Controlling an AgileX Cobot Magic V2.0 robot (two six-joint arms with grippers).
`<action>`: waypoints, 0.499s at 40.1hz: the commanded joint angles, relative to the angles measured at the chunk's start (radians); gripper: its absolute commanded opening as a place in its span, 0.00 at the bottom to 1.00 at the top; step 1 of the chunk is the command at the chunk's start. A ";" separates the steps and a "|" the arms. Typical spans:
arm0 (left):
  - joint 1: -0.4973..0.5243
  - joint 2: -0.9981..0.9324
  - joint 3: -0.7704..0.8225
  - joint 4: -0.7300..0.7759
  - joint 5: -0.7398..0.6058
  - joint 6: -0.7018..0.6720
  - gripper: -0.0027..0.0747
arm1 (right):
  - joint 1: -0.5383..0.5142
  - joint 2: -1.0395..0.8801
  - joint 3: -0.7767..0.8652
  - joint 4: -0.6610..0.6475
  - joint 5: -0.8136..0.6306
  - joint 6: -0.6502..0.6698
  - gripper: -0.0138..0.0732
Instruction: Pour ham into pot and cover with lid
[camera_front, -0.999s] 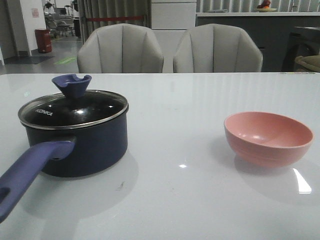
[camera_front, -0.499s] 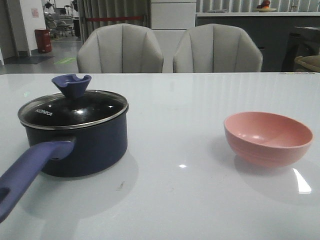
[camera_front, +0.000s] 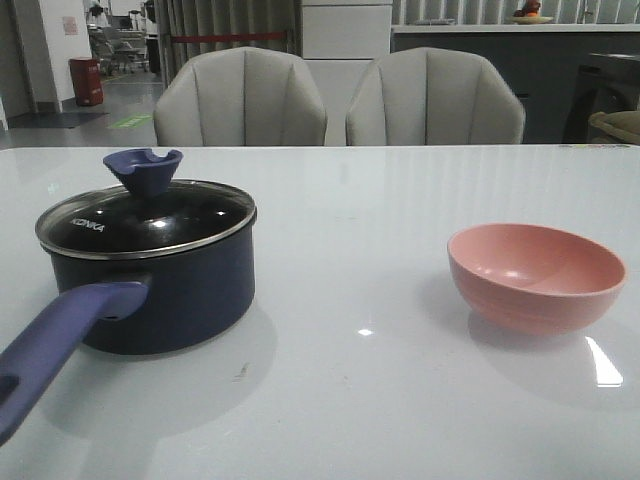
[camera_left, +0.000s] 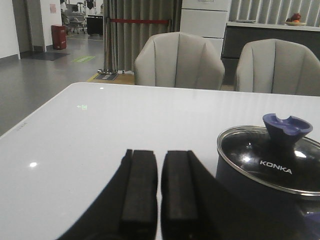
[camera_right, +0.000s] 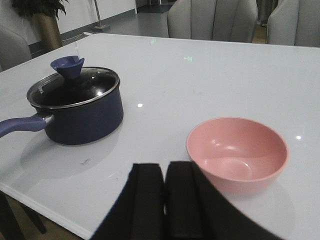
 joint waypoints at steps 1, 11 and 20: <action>0.001 -0.018 0.021 0.000 -0.082 -0.011 0.20 | 0.000 0.009 -0.026 0.002 -0.079 -0.008 0.33; 0.001 -0.018 0.021 0.000 -0.082 -0.011 0.20 | 0.000 0.009 -0.026 0.002 -0.079 -0.008 0.33; 0.001 -0.018 0.021 0.000 -0.082 -0.011 0.20 | -0.003 0.009 -0.019 -0.034 -0.098 -0.018 0.33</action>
